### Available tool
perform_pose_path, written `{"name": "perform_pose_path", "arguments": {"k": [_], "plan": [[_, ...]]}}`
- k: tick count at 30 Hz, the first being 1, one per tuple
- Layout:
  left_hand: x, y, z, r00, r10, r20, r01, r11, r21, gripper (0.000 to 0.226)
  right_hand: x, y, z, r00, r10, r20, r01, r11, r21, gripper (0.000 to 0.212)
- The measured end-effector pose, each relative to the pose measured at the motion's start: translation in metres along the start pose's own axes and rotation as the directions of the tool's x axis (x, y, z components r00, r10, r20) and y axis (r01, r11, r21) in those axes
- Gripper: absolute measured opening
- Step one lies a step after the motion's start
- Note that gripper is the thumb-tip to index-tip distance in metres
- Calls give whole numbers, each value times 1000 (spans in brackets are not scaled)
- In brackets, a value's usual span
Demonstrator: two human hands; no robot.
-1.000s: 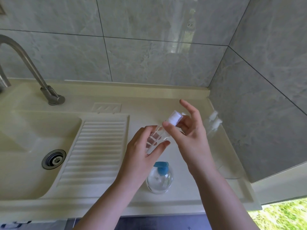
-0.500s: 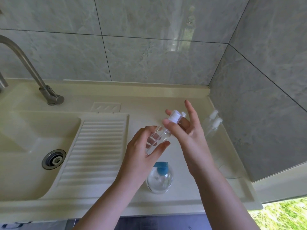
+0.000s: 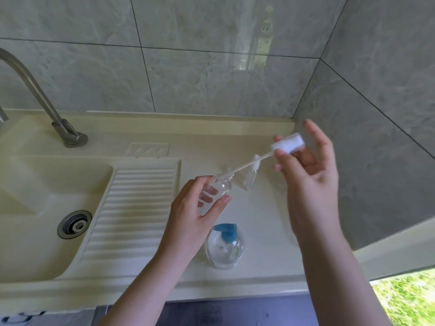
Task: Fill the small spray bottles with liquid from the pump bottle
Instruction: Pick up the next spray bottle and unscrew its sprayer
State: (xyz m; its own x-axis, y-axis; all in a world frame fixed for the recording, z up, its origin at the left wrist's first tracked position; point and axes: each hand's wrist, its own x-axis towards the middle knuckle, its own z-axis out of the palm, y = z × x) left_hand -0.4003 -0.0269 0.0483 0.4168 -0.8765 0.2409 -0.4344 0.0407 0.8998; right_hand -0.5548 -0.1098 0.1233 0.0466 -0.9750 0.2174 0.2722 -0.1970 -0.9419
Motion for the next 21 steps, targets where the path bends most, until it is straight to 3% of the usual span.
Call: {"name": "perform_pose_path", "arguments": {"k": [6,11,13,15,18,21], "plan": [[-5,-10,-9,998,-52,-35,53,999,13,27,-4,16,-42,951,16,-308,3,998,62,39],[-14,-13,-10,996,-78,-45,78,997,-16,27,-28,79,-66,906,124,-404,-182,977,-108,25],[-19,-13,-12,996,-79,-50,77,997,-31,28,-42,104,-76,896,163,-413,-256,950,-181,22],[-25,-14,-14,995,-69,-71,65,997,-47,29,-56,129,-86,913,144,-381,-291,885,-364,23],[-35,-19,-17,994,-68,-86,64,997,-51,30,-75,158,-96,947,111,-303,-286,725,-627,21],[-45,-24,-19,993,-93,-70,90,995,-52,30,-87,174,-100,969,96,-226,-236,617,-751,15]]}}
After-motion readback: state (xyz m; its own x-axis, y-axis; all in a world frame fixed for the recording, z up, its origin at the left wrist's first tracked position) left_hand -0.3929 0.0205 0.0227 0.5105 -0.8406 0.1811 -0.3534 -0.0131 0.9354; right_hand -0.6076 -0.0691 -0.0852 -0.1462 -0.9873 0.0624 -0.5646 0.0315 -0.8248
